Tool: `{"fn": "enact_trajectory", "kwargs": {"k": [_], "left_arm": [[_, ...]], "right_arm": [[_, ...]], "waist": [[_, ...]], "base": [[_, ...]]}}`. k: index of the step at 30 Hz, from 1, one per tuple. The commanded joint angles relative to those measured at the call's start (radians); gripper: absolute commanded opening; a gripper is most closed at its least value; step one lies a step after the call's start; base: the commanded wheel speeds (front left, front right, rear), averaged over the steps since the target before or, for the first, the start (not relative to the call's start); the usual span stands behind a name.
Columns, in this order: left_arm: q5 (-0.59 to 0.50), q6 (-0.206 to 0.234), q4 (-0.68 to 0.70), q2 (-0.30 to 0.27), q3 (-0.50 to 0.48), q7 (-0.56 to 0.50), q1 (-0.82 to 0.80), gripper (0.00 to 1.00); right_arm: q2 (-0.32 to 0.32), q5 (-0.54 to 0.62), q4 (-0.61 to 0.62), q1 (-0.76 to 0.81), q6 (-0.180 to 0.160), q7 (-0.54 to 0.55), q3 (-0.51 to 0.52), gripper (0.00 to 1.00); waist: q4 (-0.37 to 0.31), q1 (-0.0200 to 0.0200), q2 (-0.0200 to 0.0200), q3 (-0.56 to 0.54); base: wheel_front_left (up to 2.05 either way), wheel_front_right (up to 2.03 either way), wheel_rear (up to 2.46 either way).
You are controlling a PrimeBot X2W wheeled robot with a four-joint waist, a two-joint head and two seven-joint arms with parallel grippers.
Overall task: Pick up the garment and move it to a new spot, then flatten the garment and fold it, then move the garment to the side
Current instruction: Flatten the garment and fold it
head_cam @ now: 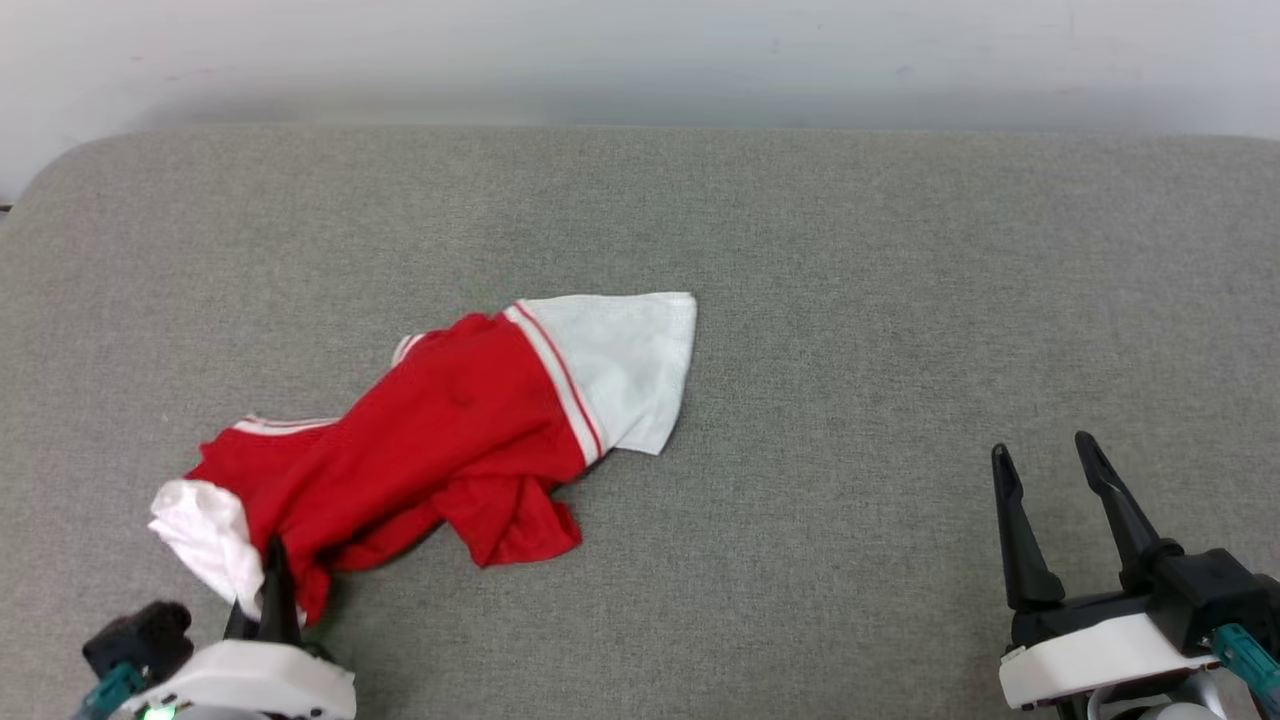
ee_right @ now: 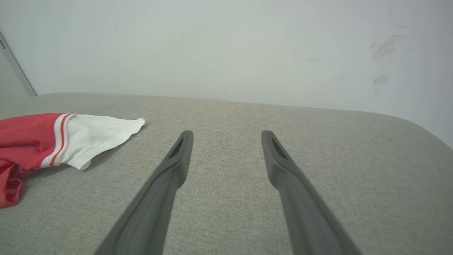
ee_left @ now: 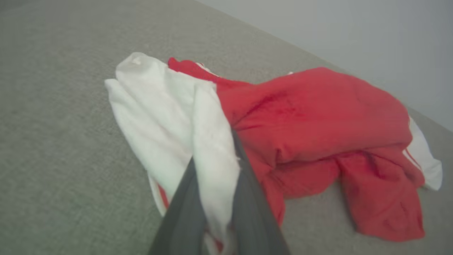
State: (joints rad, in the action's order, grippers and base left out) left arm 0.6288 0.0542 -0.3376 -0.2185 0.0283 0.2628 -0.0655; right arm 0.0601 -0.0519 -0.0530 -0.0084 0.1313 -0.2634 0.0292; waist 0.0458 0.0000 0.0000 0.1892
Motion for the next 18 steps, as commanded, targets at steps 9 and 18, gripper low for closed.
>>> {"fn": "enact_trajectory", "kwargs": {"k": [9, 18], "left_arm": [[-0.143, -0.066, -0.085, 0.077, -0.125, 0.002, 0.047, 1.00], [-0.354, -0.044, 0.125, 0.109, -0.232, 0.002, 0.097, 1.00]], "right_arm": [[-0.003, 0.010, -0.009, 0.021, -0.001, 0.000, 0.008, 1.00], [-0.005, 0.004, -0.011, 0.045, -0.001, 0.001, 0.012, 1.00]], "waist": [[0.011, 0.0000, 0.0000, -0.037], [0.024, 0.0000, 0.0000, -0.084]], "base": [[0.00, 0.00, 0.00], [0.00, 0.00, 0.00]]}}
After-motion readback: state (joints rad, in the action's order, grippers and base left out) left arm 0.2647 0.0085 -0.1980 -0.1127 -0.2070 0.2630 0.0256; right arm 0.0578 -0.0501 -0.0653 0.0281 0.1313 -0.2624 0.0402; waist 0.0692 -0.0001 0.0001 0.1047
